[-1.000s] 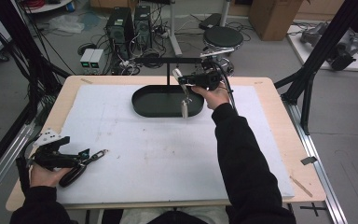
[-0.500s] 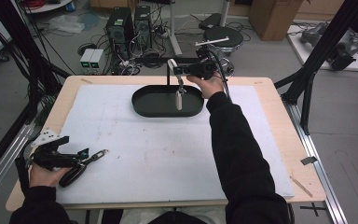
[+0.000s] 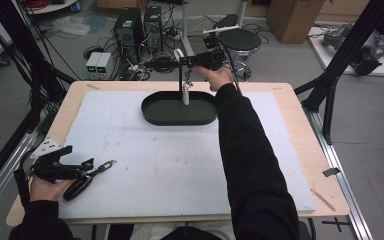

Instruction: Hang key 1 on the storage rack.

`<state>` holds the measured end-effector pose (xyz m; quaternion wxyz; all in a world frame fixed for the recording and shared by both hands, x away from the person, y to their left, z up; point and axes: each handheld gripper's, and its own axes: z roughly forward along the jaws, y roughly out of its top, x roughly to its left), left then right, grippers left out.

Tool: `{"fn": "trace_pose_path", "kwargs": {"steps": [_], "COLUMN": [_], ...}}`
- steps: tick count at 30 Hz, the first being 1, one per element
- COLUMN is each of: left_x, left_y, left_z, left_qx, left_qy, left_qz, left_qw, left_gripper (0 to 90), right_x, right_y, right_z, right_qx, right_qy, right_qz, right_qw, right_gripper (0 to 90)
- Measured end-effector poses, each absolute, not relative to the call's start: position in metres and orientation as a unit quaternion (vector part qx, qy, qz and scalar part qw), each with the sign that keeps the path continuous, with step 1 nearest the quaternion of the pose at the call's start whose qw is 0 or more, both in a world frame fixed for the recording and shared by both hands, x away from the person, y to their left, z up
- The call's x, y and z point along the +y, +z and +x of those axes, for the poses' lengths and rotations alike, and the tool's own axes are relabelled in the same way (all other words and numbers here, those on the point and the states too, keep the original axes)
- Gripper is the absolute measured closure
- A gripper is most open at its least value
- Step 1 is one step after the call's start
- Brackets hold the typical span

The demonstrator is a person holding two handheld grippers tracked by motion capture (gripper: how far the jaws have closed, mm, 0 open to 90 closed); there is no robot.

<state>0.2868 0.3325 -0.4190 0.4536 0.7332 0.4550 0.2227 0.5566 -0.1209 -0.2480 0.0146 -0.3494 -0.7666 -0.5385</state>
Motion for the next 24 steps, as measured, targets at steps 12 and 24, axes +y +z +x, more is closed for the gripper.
{"fn": "trace_pose_path", "kwargs": {"steps": [12, 24], "left_x": [0.332, 0.333], "left_y": [-0.420, -0.420], "left_z": [0.289, 0.288], "left_qx": [0.456, 0.456], "left_qy": [0.221, 0.221], "left_qz": [0.735, 0.735], "left_qw": [0.450, 0.450], "left_gripper": [1.8, 1.8], "right_x": [-0.123, -0.130], "right_y": [-0.244, -0.240], "right_z": [0.581, 0.596], "right_qx": [-0.753, -0.742], "right_qy": [-0.548, -0.549], "right_qz": [-0.365, -0.385], "right_qw": [0.013, -0.010], "right_gripper": [75.0, 75.0]}}
